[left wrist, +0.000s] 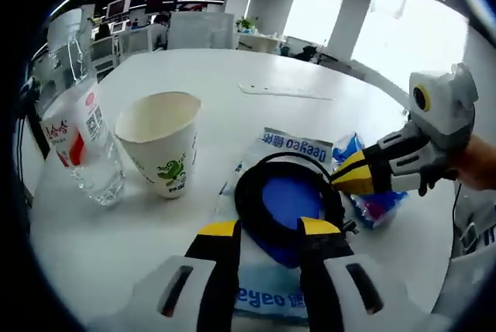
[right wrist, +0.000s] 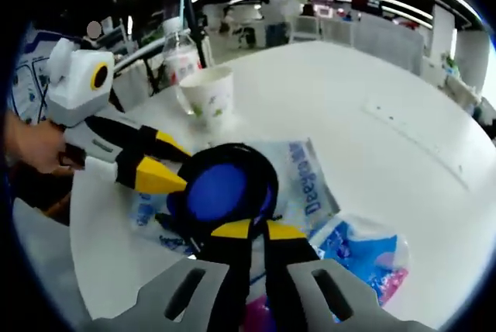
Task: Arrange the tabletop items into an orderly group along one side of the table until the central work area is clear of visible clutter.
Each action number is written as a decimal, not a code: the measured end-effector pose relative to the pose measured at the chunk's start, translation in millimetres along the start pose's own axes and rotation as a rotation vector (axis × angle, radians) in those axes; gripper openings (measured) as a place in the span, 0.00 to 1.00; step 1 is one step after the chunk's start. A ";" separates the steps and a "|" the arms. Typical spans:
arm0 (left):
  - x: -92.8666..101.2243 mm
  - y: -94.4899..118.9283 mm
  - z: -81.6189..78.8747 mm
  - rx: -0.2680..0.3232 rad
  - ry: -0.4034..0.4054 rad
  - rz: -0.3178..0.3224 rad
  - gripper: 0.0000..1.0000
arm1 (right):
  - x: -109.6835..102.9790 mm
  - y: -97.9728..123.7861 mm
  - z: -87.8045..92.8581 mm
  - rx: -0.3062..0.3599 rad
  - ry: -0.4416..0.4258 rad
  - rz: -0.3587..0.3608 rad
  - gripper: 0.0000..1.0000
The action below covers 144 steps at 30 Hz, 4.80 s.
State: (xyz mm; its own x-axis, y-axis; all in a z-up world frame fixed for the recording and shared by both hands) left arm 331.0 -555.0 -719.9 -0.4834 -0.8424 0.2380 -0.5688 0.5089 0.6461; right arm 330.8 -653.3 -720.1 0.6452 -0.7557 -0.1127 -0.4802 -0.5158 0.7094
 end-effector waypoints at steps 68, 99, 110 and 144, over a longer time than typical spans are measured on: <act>21.6 45.4 -36.0 0.145 0.104 -0.005 0.06 | -23.1 69.5 -34.8 0.103 -0.082 0.094 0.00; 68.8 87.4 -40.6 0.211 0.037 0.059 0.06 | -47.5 133.3 -26.8 0.159 -0.085 0.192 0.00; 83.9 94.0 -36.3 0.221 0.018 0.082 0.06 | -53.1 148.1 -16.2 0.163 -0.088 0.217 0.00; 118.7 98.5 0.7 0.170 -0.063 0.159 0.06 | -70.5 164.9 39.7 0.137 -0.170 0.248 0.00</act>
State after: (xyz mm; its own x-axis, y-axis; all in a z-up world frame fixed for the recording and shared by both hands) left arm 217.1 -604.7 -628.5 -0.6135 -0.7394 0.2773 -0.5836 0.6611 0.4716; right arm 182.6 -701.1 -622.8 0.3957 -0.9156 -0.0707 -0.6931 -0.3483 0.6311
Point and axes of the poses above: the point that each gripper's makers call its tool centre point, and the gripper's own axes: y roughly backward along the fingers, x roughly to its right, z roughly out of its underside, the point moved 1 cm from there along y, roughly backward along the fingers
